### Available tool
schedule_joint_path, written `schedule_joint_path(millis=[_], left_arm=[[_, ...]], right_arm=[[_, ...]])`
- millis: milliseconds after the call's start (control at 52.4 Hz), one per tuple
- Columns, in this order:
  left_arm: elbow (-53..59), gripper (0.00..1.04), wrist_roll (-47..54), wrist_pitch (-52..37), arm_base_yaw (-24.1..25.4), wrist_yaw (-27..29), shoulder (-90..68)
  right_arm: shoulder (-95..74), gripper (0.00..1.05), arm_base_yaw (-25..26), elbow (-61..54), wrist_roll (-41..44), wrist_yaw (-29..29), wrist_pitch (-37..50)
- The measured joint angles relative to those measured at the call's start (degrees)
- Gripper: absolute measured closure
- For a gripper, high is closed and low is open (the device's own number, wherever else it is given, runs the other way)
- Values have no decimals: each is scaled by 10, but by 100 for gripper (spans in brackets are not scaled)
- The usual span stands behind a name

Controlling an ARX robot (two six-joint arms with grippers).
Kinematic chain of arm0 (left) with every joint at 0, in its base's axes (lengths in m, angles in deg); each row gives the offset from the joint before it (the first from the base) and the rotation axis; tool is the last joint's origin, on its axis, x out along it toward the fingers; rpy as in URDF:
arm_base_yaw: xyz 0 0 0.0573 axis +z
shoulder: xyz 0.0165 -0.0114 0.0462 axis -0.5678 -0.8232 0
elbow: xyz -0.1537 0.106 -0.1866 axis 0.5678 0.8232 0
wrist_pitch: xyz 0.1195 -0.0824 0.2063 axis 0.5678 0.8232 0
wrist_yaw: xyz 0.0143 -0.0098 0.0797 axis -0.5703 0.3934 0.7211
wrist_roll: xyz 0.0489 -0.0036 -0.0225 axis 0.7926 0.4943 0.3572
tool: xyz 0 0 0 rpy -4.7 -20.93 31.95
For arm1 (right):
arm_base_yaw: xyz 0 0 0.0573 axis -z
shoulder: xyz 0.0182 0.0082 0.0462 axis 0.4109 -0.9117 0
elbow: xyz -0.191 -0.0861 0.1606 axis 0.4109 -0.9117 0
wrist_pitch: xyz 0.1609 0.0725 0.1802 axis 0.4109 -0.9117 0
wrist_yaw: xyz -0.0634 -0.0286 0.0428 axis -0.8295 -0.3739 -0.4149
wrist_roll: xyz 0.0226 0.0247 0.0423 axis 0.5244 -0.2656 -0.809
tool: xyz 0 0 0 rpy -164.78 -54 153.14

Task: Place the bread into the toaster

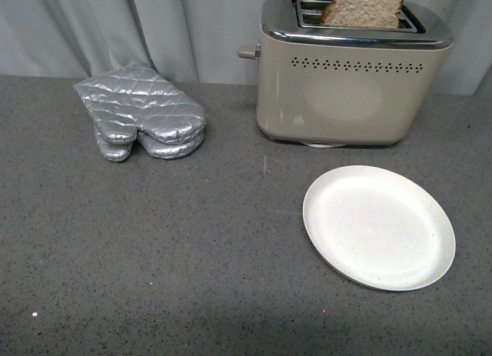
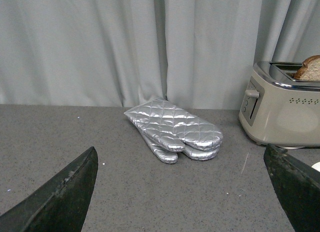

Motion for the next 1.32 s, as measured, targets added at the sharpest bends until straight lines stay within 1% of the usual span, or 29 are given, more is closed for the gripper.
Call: schedule_joint_path(millis=[343,420,534,572,610,629,667,725,744,801,934,992,1011,1106,1125,1182,1316], left_arm=[[0,7,0,0,0,0,0],[0,7,0,0,0,0,0],[0,7,0,0,0,0,0],[0,7,0,0,0,0,0],[0,7,0,0,0,0,0],[0,7,0,0,0,0,0],[0,7,0,0,0,0,0],[0,7,0,0,0,0,0],[0,7,0,0,0,0,0],[0,7,0,0,0,0,0],[0,7,0,0,0,0,0],[0,7,0,0,0,0,0],[0,7,0,0,0,0,0],[0,7,0,0,0,0,0],[0,7,0,0,0,0,0],[0,7,0,0,0,0,0],[0,7,0,0,0,0,0]], right_arm=[[52,104,0,0,0,0,-52],[113,104,0,0,0,0,-134],[146,104,0,0,0,0,-148],[146,101,0,0,0,0,-150],[146,95,0,0,0,0,-150],[146,93,0,0,0,0,-150],[146,82,0,0,0,0,-150],[146,73,0,0,0,0,-150],[146,68,0,0,0,0,-150],[146,57,0,0,0,0,-150],[146,37,0,0,0,0,-150],[147,27,0,0,0,0,-150],[147,25,0,0,0,0,-150],[147,9,0,0,0,0,-150],[147,8,0,0,-1,0,-150],[147,11,0,0,-1,0,-150],[147,10,0,0,-2,0,-150]])
